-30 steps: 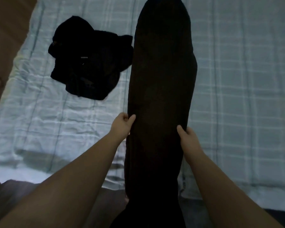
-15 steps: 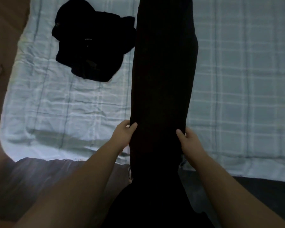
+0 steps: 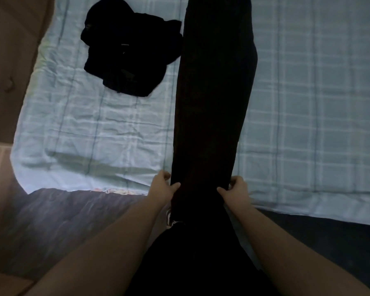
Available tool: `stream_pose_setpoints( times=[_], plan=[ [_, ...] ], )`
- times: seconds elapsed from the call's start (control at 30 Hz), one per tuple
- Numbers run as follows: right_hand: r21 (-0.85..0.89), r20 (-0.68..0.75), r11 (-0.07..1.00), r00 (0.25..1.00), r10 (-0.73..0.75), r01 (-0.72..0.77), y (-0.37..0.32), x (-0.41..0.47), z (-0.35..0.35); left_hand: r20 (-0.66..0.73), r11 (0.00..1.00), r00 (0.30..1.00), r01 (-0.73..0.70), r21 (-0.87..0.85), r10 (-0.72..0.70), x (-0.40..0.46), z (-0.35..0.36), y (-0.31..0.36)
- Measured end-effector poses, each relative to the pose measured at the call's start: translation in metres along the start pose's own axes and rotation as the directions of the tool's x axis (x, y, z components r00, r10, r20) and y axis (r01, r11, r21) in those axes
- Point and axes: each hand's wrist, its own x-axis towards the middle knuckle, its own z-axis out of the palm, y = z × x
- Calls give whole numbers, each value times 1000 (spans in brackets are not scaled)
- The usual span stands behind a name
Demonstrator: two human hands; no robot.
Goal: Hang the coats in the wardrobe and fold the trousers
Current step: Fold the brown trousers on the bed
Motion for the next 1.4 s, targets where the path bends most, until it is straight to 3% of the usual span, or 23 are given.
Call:
stream_pose_setpoints(
  times=[0.13,0.27,0.4,0.5,0.63,0.73,0.83,0.9,1.07,1.17,1.23,1.33,1.4],
  plan=[
    [41,109,997,993,53,-58,1,-2,2,73,997,997,19,-80,-13,-9,0,-1],
    [227,218,965,973,81,-131,6,3,-5,145,995,989,15,-97,0,-10,-8,2],
    [307,279,948,960,-8,-81,3,0,-9,224,962,975,52,-267,9,-20,-16,12],
    [329,316,944,946,-77,-33,5,-12,-18,259,953,965,48,-300,33,-31,-24,15],
    [392,393,918,914,-100,-68,10,-20,-31,500,929,866,185,-321,0,-42,-38,15],
    [412,325,910,940,-101,-44,6,-34,-34,604,924,797,220,-314,16,-51,-50,18],
    [403,271,914,948,-170,49,-2,-50,-42,632,882,772,248,-400,69,-61,-64,21],
    [423,302,906,940,-158,17,-13,-63,-50,615,848,774,220,-481,148,-71,-72,26],
    [469,464,883,853,-240,-6,-37,-104,-63,410,770,862,36,-637,299,-106,-94,54],
    [370,307,892,872,-382,261,-46,-128,-64,378,772,851,-49,-633,364,-128,-108,71],
    [272,157,839,839,-521,471,-52,-136,-65,329,747,872,-60,-662,361,-136,-116,77],
    [330,39,773,810,-585,542,-67,-146,-66,273,670,883,-62,-740,382,-140,-131,84],
    [272,-60,714,752,-656,645,-80,-153,-67,246,662,866,-122,-740,435,-144,-145,91]
  ],
)
